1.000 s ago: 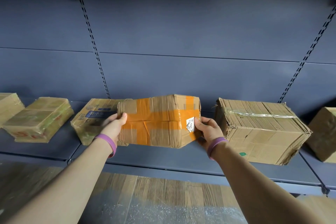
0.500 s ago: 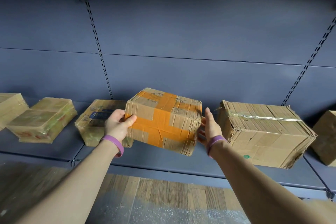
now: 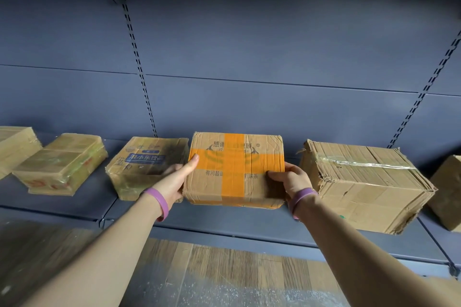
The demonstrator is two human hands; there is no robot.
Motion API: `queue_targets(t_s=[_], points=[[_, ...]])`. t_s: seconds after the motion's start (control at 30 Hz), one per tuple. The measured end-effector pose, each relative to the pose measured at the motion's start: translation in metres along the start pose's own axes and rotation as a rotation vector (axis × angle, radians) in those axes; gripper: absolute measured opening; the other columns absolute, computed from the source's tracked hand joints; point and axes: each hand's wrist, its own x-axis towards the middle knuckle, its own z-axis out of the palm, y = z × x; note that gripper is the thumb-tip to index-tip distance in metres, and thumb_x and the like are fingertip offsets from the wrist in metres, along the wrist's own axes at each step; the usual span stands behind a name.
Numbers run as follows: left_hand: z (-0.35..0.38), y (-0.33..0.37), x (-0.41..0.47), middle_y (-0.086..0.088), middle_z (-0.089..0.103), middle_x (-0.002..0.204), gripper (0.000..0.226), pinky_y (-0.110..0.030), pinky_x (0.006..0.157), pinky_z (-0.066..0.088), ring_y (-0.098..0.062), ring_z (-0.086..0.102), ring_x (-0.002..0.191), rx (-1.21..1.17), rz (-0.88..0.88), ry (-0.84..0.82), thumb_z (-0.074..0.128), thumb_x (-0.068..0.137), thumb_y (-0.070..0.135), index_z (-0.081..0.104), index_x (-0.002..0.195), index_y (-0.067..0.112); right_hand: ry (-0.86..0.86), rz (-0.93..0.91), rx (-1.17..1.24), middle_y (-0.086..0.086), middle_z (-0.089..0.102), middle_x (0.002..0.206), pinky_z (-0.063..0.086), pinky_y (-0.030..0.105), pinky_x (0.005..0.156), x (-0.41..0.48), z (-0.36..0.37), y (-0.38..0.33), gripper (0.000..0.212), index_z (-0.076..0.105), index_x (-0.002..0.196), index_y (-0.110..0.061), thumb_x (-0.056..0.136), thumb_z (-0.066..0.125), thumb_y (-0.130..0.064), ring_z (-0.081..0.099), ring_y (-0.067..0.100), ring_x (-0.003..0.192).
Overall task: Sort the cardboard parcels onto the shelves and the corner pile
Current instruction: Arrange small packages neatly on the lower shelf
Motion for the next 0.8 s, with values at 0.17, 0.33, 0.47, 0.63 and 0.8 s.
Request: queue_targets(t_s=[0.17, 0.33, 0.47, 0.63, 0.8], points=[[0.01, 0.013, -0.012, 0.0, 0.054, 0.138, 0.077, -0.052, 0.114, 0.033, -0.025, 0.048, 0.129, 0.119, 0.055, 0.082, 0.069, 0.079, 0.064, 0.047, 0.138, 0.02, -0.035, -0.005, -0.021, 0.016, 0.068, 0.112, 0.052, 0.052, 0.095, 0.002, 0.003, 0.006, 0.044, 0.058, 0.121, -0.003, 0.08, 0.067, 0.011, 0.064, 0.036, 0.106], [0.004, 0.009, -0.008, -0.002, 0.068, 0.116, 0.022, -0.053, 0.105, 0.044, -0.026, 0.06, 0.113, 0.273, 0.124, 0.059, 0.062, 0.095, 0.037, 0.062, 0.111, 0.022, -0.115, -0.085, -0.017, 0.012, 0.065, 0.119, 0.053, 0.046, 0.09, 0.001, 0.001, 0.009, 0.064, 0.052, 0.131, -0.008, 0.075, 0.081, -0.005, 0.063, 0.032, 0.11], [-0.002, 0.007, -0.003, -0.003, 0.069, 0.116, 0.012, -0.054, 0.103, 0.047, -0.027, 0.062, 0.113, 0.344, 0.108, 0.04, 0.066, 0.094, 0.022, 0.063, 0.105, 0.026, -0.104, -0.013, 0.038, 0.001, 0.048, 0.143, 0.039, 0.05, 0.109, -0.005, 0.005, 0.003, 0.087, 0.042, 0.146, -0.019, 0.076, 0.062, -0.067, 0.045, 0.028, 0.132], [0.001, 0.007, -0.004, -0.009, 0.067, 0.12, 0.028, -0.044, 0.1, 0.048, -0.028, 0.061, 0.114, 0.415, 0.1, -0.016, 0.069, 0.089, 0.004, 0.057, 0.11, 0.019, 0.023, 0.044, 0.119, -0.002, 0.052, 0.127, 0.04, 0.058, 0.107, 0.0, 0.001, 0.001, 0.079, 0.051, 0.127, -0.026, 0.071, 0.059, -0.081, 0.05, 0.028, 0.123], [0.007, 0.009, -0.009, -0.003, 0.065, 0.122, 0.04, -0.041, 0.106, 0.044, -0.023, 0.057, 0.118, 0.379, 0.09, -0.08, 0.081, 0.081, 0.02, 0.057, 0.113, 0.022, 0.029, -0.025, 0.079, 0.012, 0.07, 0.112, 0.055, 0.055, 0.091, 0.008, -0.005, 0.005, 0.076, 0.058, 0.121, -0.008, 0.064, 0.085, -0.051, 0.068, 0.031, 0.101]])
